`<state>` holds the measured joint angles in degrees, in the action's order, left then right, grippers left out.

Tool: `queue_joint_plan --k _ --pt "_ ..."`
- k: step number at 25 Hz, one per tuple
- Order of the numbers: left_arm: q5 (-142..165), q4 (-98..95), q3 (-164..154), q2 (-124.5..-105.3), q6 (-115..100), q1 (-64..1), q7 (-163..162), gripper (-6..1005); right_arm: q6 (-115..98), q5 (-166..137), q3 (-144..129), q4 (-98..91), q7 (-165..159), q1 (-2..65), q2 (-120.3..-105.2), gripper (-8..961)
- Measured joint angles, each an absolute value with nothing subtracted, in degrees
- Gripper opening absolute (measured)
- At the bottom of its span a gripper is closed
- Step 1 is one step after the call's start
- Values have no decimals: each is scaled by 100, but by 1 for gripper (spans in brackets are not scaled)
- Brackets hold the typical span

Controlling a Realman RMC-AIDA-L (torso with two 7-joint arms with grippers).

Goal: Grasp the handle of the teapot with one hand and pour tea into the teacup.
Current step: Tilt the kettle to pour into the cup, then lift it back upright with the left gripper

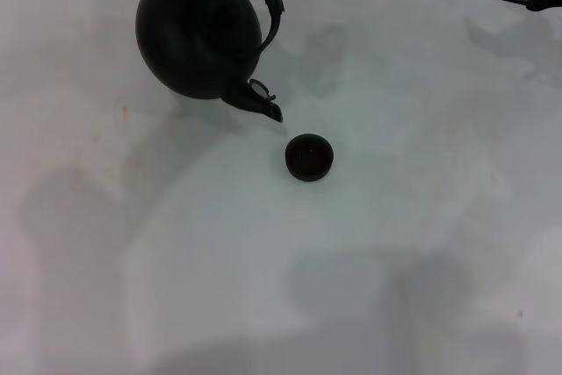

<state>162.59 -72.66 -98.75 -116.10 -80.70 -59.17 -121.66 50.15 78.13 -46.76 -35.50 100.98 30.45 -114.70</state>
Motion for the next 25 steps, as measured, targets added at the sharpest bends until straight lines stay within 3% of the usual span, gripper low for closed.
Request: queue_joint_plan --k 25 --pt "16260 -7048 -10378 -11672 -7763 -6152 -12124 151 5021 7861 -4676 -3543 10173 3015 -11469 856"
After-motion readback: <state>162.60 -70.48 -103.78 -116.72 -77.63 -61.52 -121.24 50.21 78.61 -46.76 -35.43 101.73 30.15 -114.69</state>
